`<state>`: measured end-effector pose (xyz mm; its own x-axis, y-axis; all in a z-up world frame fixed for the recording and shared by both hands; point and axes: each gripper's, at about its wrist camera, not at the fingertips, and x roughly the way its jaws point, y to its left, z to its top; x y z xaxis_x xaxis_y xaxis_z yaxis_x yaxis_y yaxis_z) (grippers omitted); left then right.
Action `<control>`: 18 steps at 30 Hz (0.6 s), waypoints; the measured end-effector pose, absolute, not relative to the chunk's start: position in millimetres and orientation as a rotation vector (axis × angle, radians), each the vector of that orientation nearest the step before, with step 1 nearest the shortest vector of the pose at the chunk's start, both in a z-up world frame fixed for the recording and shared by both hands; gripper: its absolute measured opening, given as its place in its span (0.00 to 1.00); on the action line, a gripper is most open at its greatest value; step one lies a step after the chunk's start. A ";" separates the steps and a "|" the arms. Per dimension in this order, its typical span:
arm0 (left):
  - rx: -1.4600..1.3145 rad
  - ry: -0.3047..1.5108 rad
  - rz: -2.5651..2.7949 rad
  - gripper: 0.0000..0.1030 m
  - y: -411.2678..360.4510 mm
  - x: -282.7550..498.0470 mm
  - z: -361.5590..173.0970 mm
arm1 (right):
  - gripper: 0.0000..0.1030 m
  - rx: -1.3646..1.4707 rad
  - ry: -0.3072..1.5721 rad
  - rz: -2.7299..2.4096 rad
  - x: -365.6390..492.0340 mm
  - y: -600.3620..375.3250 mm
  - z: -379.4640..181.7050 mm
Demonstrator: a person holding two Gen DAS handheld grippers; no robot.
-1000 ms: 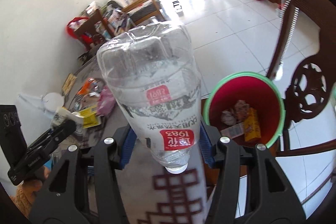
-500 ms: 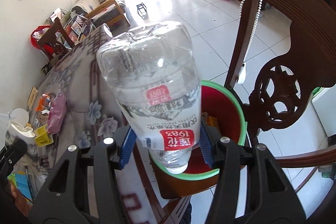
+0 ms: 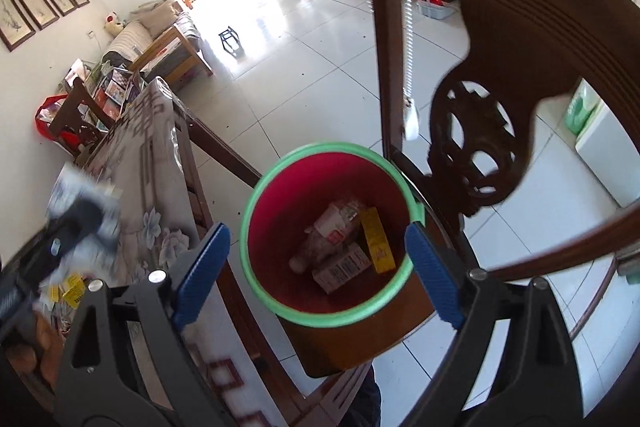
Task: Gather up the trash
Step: 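Drop the white paper cup into the red bucket with the left gripper while the right returns to the table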
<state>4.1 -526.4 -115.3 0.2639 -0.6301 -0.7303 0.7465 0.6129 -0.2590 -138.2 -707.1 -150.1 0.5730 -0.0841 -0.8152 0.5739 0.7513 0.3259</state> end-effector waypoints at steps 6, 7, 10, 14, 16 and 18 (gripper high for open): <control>0.170 0.900 -1.008 0.48 -567.3 1.5 -119.9 | 0.85 0.624 0.888 -0.469 -172.2 -705.3 -149.4; 0.176 0.896 -1.020 0.49 -572.0 1.2 -121.2 | 0.85 0.627 0.884 -0.475 -175.5 -705.9 -149.0; 0.190 0.903 -1.018 0.67 -576.7 2.8 -125.4 | 0.85 0.636 0.872 -0.484 -183.0 -705.3 -145.8; 0.132 0.896 -1.008 0.69 -552.7 0.8 -118.8 | 0.85 0.605 0.865 -0.473 -182.2 -695.0 -139.0; 0.112 0.889 -0.988 0.69 -534.0 -1.3 -113.1 | 0.85 0.593 0.867 -0.452 -176.8 -686.6 -136.6; 0.092 0.873 -0.957 0.69 -510.0 -2.9 -105.7 | 0.85 0.587 0.869 -0.420 -168.8 -676.7 -135.0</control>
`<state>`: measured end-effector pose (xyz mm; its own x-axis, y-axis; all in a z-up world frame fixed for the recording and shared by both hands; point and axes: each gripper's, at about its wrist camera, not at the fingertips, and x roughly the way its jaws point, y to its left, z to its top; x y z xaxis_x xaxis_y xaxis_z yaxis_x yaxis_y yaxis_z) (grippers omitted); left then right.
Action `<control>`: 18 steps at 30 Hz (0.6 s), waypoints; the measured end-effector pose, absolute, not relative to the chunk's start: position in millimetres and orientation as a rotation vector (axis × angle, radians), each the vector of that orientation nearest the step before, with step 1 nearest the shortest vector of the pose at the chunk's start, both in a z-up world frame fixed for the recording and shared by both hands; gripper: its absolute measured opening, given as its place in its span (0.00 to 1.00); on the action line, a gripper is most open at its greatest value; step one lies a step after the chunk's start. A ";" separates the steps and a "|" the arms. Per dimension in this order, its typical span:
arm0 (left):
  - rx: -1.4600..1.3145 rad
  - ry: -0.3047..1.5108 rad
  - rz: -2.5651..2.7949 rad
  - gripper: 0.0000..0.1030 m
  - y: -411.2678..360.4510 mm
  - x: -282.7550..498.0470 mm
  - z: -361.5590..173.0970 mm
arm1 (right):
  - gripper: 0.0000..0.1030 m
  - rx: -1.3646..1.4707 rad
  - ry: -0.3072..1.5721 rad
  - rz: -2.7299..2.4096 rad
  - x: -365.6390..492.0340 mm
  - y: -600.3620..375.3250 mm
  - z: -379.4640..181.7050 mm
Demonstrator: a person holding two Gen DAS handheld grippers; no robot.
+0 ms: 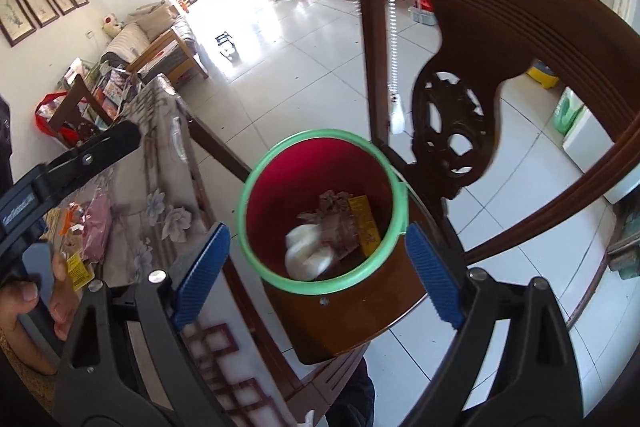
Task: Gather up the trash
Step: 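Drop the white paper cup into the red bucket with the left gripper while the right returns to the table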
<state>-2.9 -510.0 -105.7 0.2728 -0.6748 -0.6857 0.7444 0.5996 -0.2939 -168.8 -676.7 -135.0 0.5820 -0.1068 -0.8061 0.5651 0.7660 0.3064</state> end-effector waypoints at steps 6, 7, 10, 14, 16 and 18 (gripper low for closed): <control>0.002 0.831 -0.811 0.69 -407.3 -4.7 -84.1 | 0.86 0.529 0.873 -0.297 -130.8 -631.1 -123.7; -0.006 0.824 -0.777 0.69 -390.0 -3.6 -81.4 | 0.86 0.518 0.875 -0.270 -122.2 -620.9 -122.1; -0.030 0.799 -0.663 0.69 -331.8 -2.5 -74.5 | 0.86 0.485 0.886 -0.193 -98.5 -589.9 -117.9; -0.081 0.789 -0.495 0.69 -252.7 0.4 -74.5 | 0.86 0.414 0.901 -0.064 -64.3 -531.5 -109.9; -0.099 0.803 -0.422 0.69 -222.0 3.0 -77.8 | 0.86 0.383 0.913 -0.011 -52.6 -504.2 -107.1; -0.129 0.818 -0.342 0.69 -187.7 4.3 -84.2 | 0.86 0.351 0.929 0.047 -42.0 -473.6 -104.9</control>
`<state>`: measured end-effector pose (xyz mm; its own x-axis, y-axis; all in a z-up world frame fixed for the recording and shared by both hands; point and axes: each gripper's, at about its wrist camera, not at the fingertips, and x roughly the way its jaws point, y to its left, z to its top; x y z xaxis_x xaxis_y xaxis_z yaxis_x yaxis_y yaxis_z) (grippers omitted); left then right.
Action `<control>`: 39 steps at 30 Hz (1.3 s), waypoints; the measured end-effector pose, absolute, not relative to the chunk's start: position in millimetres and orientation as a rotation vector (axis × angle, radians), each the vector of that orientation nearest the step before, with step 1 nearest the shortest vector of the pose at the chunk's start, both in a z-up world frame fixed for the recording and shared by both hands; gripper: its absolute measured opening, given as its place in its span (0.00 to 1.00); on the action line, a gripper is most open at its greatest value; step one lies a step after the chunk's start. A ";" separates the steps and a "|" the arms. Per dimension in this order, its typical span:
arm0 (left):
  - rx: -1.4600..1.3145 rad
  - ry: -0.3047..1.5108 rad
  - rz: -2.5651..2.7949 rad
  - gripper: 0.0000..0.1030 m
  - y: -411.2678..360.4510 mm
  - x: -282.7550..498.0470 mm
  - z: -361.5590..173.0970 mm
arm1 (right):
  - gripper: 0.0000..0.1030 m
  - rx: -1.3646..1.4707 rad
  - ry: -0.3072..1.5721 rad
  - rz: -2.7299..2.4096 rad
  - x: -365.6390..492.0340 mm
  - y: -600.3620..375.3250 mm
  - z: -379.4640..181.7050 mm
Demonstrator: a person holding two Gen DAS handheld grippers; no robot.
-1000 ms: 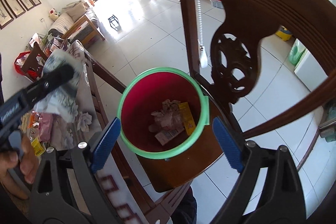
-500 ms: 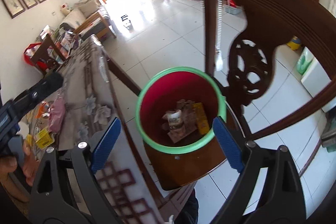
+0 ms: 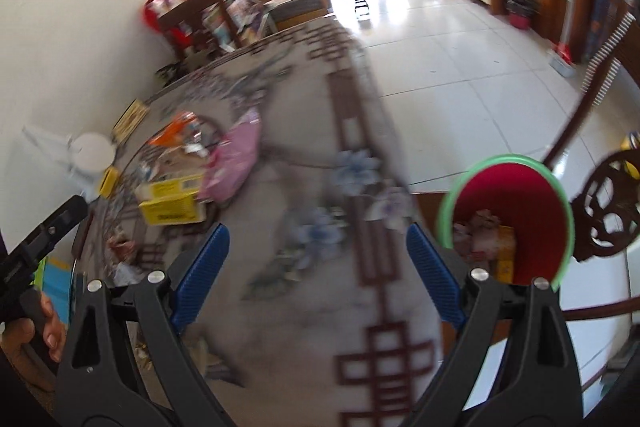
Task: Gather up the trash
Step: 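Drop the white paper cup into the red bucket with the left gripper while the right returns to the table, then grasp the crumpled paper wad with the left gripper while the right reaches toward the brown box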
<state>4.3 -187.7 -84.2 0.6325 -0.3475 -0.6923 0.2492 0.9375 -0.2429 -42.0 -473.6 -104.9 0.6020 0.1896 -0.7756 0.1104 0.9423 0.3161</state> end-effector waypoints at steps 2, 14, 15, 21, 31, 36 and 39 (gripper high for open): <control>-0.156 0.837 -0.276 0.69 -159.7 4.9 -91.0 | 0.86 0.322 0.950 0.105 -34.4 -442.4 -103.9; -0.209 1.015 -0.071 0.69 -30.8 41.6 -171.6 | 0.89 0.194 1.076 0.266 -26.0 -315.0 -114.4; -0.207 1.036 -0.069 0.68 -25.6 43.3 -180.0 | 0.89 0.197 1.077 0.263 -26.1 -311.0 -114.6; -0.217 1.154 -0.107 0.67 -16.6 60.8 -224.0 | 0.89 0.217 1.104 0.214 -29.0 -292.5 -120.1; -0.210 1.158 -0.181 0.34 -9.4 63.2 -234.3 | 0.89 0.201 1.169 0.209 -28.6 -260.5 -135.4; -0.219 1.112 -0.187 0.33 0.2 60.0 -215.6 | 0.89 0.151 1.217 0.247 -25.8 -235.7 -146.7; -0.213 1.091 -0.182 0.34 5.2 60.5 -208.0 | 0.89 0.102 1.264 0.281 -24.2 -218.0 -156.6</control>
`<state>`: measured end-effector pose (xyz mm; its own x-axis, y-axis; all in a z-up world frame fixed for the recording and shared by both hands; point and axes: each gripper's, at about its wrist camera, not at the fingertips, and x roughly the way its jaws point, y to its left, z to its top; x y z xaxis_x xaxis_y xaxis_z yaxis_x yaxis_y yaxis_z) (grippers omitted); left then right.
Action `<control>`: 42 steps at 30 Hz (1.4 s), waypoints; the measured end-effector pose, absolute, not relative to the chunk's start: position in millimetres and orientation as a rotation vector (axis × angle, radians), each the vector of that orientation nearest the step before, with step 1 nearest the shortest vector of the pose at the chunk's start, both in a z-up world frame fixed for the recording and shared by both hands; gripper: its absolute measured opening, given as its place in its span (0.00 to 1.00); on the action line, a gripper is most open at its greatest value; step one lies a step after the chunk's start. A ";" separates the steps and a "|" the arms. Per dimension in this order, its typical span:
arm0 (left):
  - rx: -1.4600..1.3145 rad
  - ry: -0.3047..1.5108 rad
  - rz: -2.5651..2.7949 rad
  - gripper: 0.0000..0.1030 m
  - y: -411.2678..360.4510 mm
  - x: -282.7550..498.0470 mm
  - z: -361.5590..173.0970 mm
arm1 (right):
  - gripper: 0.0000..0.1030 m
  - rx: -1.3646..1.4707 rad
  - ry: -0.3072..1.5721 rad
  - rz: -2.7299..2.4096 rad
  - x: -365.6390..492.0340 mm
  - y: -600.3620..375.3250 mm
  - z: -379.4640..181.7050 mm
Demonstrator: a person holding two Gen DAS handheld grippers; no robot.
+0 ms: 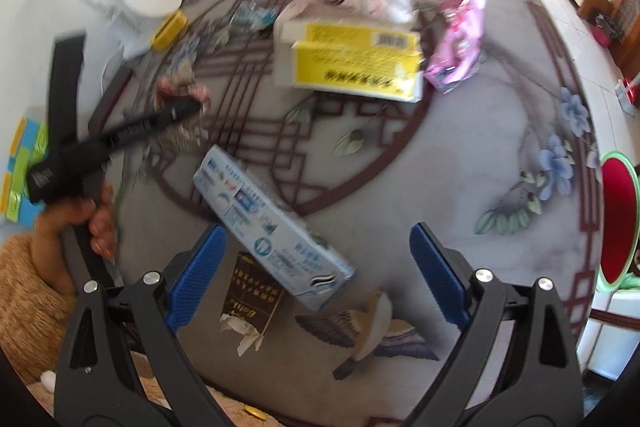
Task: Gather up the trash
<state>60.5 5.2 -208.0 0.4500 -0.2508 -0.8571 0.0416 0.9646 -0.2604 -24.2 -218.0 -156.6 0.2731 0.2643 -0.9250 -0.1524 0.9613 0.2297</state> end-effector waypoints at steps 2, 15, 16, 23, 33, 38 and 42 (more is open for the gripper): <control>-0.212 1.089 -0.174 0.34 9.5 62.8 -204.9 | 0.89 0.061 1.300 0.320 -27.7 -205.0 -161.5; -0.223 1.061 -0.165 0.34 20.5 61.9 -195.3 | 0.81 0.393 1.619 0.453 -57.2 -192.5 -227.4; -0.222 1.061 -0.169 0.34 19.5 61.7 -195.0 | 0.74 0.373 1.613 0.434 -54.7 -190.8 -229.7; -0.201 1.044 -0.190 0.34 11.4 59.1 -189.1 | 0.46 0.177 1.609 0.447 -52.2 -158.6 -235.0; -0.203 1.022 -0.189 0.34 10.6 53.5 -179.0 | 0.39 0.094 1.454 0.386 -34.3 -175.0 -216.7; -0.195 1.010 -0.195 0.34 5.8 51.8 -171.8 | 0.38 0.145 1.385 0.384 -20.5 -190.0 -201.8; -0.188 0.995 -0.202 0.34 -0.3 48.8 -163.1 | 0.23 0.199 1.321 0.403 -17.3 -201.1 -183.4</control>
